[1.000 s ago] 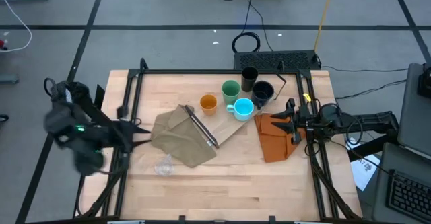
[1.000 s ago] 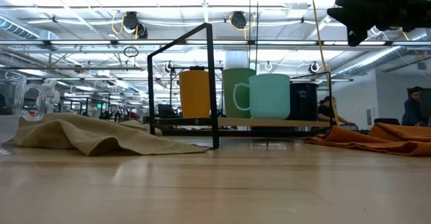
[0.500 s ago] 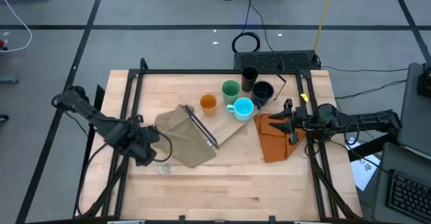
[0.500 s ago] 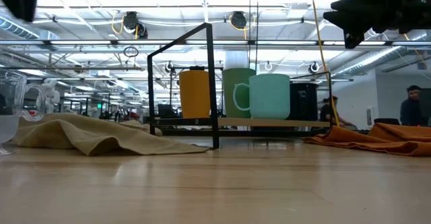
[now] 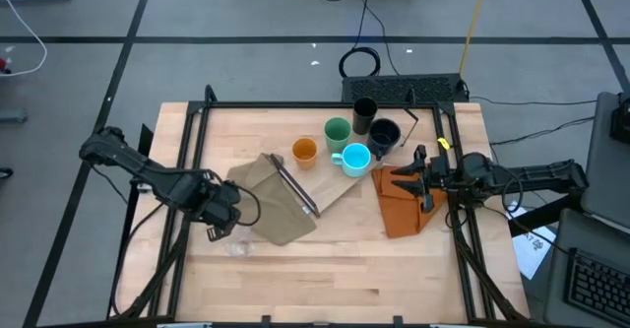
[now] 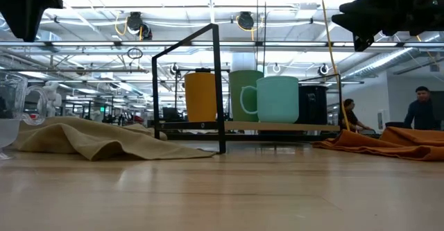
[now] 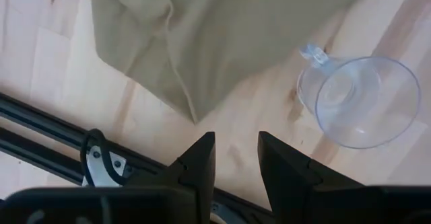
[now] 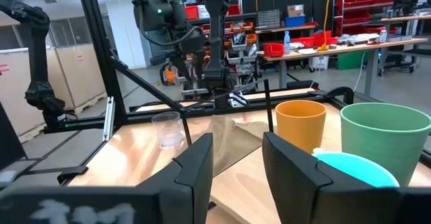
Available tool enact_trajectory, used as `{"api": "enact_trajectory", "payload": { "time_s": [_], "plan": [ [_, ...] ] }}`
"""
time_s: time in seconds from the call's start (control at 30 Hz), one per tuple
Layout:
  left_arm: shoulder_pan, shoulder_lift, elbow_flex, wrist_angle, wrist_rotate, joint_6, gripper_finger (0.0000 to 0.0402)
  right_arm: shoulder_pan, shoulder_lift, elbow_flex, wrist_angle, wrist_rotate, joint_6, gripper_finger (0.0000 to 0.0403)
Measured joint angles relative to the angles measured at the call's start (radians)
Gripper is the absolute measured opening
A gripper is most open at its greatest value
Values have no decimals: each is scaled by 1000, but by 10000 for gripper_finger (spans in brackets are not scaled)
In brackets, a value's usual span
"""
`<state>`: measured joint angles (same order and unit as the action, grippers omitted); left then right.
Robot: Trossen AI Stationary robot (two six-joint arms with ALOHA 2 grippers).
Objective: Stack small to large cups/mugs on shelf
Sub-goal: Put the transparent mug on the shelf
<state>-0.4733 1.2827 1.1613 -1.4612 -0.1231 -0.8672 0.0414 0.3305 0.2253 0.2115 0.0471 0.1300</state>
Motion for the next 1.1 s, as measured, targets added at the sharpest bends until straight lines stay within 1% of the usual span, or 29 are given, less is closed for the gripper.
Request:
{"api": "enact_trajectory", "payload": {
  "time_s": [0.07, 0.17, 0.33, 0.43, 0.47, 0.53, 0.57, 0.7, 0.83, 0.93, 1.1],
  "plan": [
    [6, 0, 0, 0, -9, 11, 113, 0, 0, 0, 0, 0, -9, 121],
    [16, 0, 0, 0, -37, 65, 113, 0, 0, 0, 0, 0, -11, 121],
    [37, 0, 0, 10, -46, 86, 113, 0, 0, 0, 0, 0, -11, 121],
    [47, 0, 0, 46, -83, 124, 113, 0, 0, 0, 0, 0, -11, 121],
    [48, 0, 0, 66, -102, 124, 113, 0, 0, 0, 0, 0, -11, 121],
    [50, 0, 0, 103, -105, 73, 113, 0, 0, 0, 0, 0, -11, 121],
    [50, 0, 0, 115, -95, 63, 113, 0, 0, 0, 0, 0, -13, 121],
    [56, 0, 0, 139, 29, 70, 113, 0, 0, 0, 0, 0, -15, 121],
    [56, 0, 0, 139, 81, 43, 117, 0, 0, 0, 0, 0, -13, 121],
    [56, 0, 0, 139, 97, 24, 143, 0, 0, 0, 0, 0, -12, 121],
    [56, 0, 0, 144, 108, -39, 215, 0, 0, 0, 0, 0, -13, 121]
  ]
}}
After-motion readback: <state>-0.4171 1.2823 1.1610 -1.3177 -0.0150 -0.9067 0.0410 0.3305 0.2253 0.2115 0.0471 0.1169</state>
